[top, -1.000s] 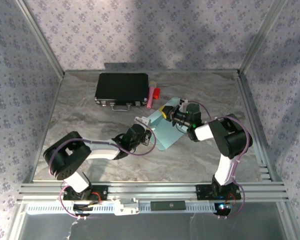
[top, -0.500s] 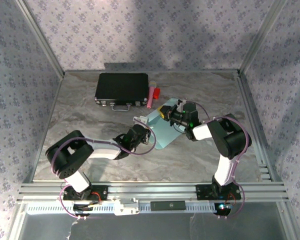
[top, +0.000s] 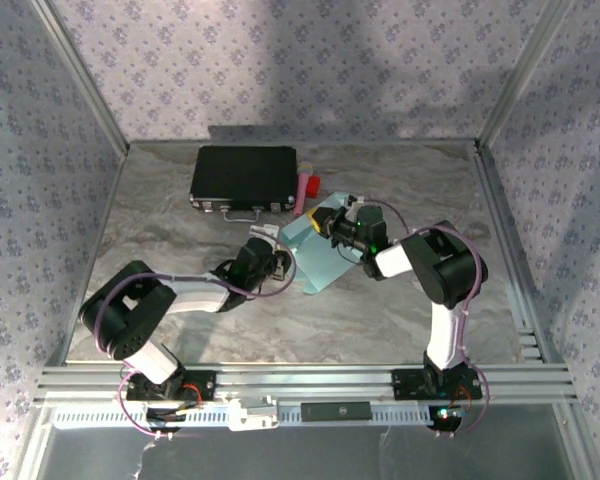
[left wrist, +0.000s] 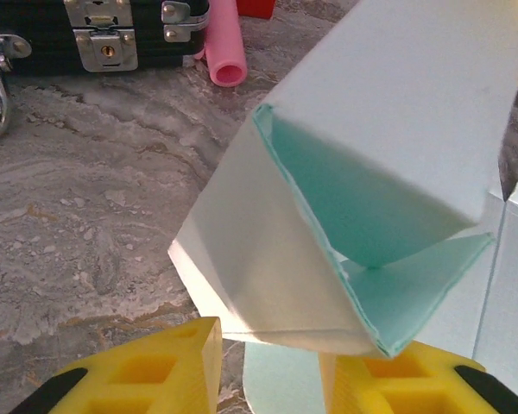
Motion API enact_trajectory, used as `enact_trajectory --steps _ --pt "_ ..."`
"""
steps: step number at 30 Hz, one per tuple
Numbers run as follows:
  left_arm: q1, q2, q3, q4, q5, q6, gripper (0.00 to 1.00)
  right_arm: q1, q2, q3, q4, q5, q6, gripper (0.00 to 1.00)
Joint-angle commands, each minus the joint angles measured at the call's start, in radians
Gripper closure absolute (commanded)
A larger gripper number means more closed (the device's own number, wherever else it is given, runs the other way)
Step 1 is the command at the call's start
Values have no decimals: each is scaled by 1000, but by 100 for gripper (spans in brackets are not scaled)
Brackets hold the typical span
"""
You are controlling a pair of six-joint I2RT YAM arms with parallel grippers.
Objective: Fold the paper box
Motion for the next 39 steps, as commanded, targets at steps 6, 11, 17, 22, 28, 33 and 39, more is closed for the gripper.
enact_trajectory --steps 6,11,17,22,28,33,39 --pt "34 -20 2 29 9 -11 65 23 74 27 -14 21 -10 99" --pt "35 -14 5 30 -3 -13 65 25 80 33 -8 26 0 97" --pt "35 4 6 62 -23 -20 65 37 84 36 -11 44 20 97" --pt "30 17 6 110 -32 -26 65 41 91 38 -13 62 38 98" --pt "16 35 5 153 -60 -22 63 45 86 41 -21 100 73 98" --pt "11 76 -16 199 -99 -25 60 47 84 50 -23 117 96 99" --pt "-10 114 -35 276 -176 -24 58 52 71 56 -44 128 104 100"
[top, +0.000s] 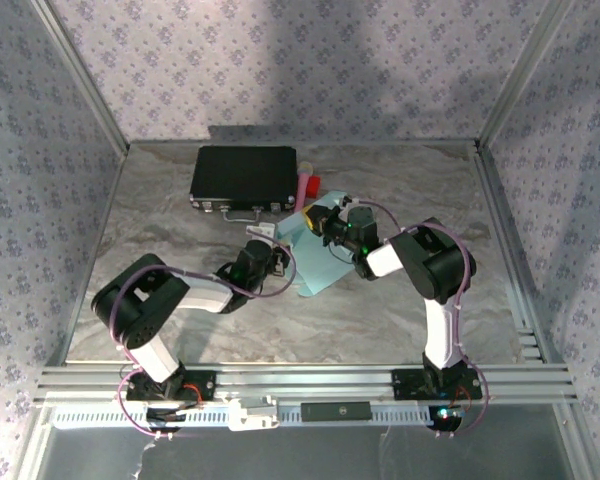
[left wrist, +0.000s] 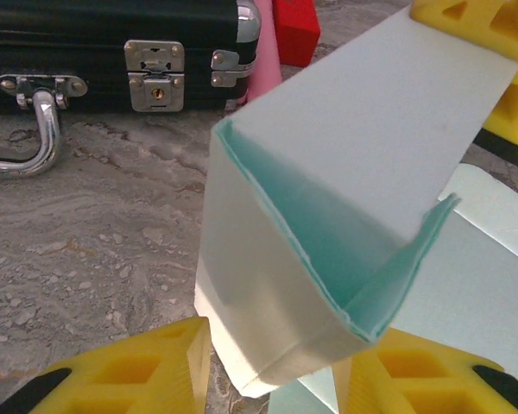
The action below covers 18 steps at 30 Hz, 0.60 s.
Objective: Fold the paper box
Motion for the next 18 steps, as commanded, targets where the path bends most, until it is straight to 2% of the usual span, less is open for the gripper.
enact_trajectory --steps 1,10,18 --pt "-12 29 -10 97 -78 -11 59 10 8 9 -84 20 21 100" --pt "-24 62 7 110 -139 -21 67 15 12 -3 -78 37 31 100" --pt "-25 91 37 105 -179 -47 69 37 50 -19 5 73 40 100"
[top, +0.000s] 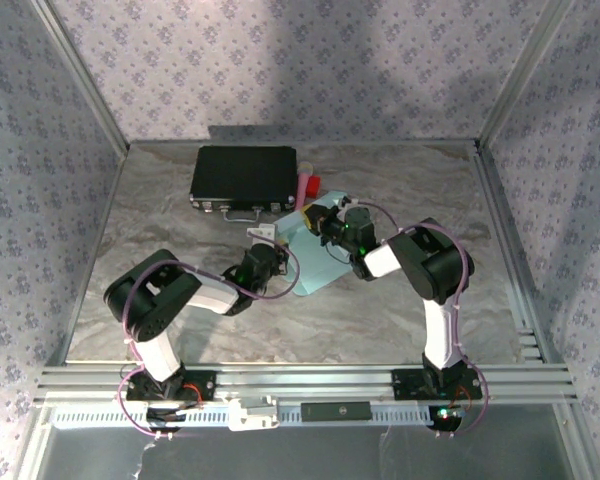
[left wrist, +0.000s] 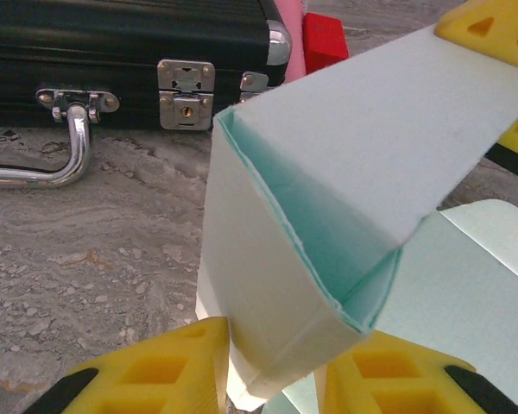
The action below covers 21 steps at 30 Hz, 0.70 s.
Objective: Fold the paper box
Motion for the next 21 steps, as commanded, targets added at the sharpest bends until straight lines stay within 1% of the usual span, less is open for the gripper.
enact_trajectory --steps 1,7,13,17,21 --pt "0 26 36 7 -69 -23 69 19 42 -26 -6 21 29 100" --pt "0 35 71 -25 -88 -33 69 31 35 -32 -12 46 33 100" --pt "1 36 95 -74 -127 -38 78 39 28 -32 -29 58 38 100" --pt "1 53 107 -84 -137 -48 82 46 26 -34 -41 69 43 100" --pt "-4 54 120 -109 -156 -56 90 53 19 -36 -52 78 44 100"
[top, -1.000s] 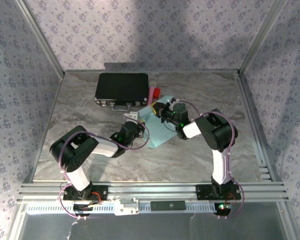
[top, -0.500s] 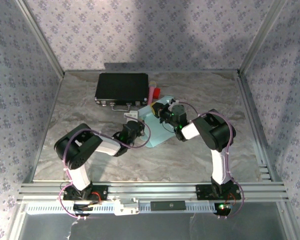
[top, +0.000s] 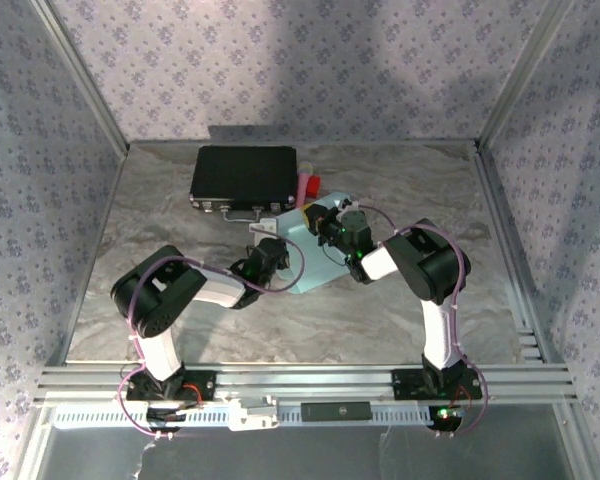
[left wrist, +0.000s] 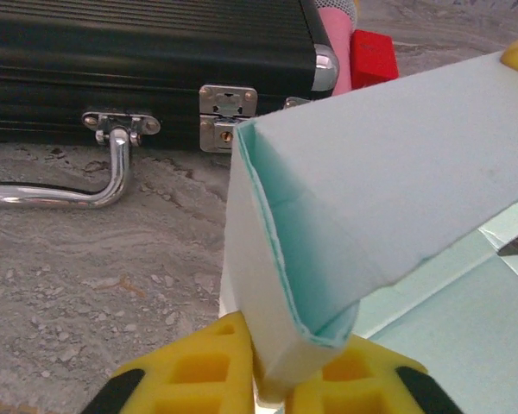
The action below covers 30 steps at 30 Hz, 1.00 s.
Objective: Fold the paper box
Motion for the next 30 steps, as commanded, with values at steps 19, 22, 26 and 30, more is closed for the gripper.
enact_trajectory --steps 19,22,26,30 --pt "8 46 99 -74 24 -2 100 38 -17 -29 -149 -22 42 100" --pt "7 46 124 -143 -30 -38 100 42 -17 -31 -150 -13 55 100" --pt "2 59 176 -278 -133 -118 100 52 -25 -36 -152 7 68 100" --pt "-23 83 247 -438 -272 -220 100 62 -27 -37 -148 28 84 100"
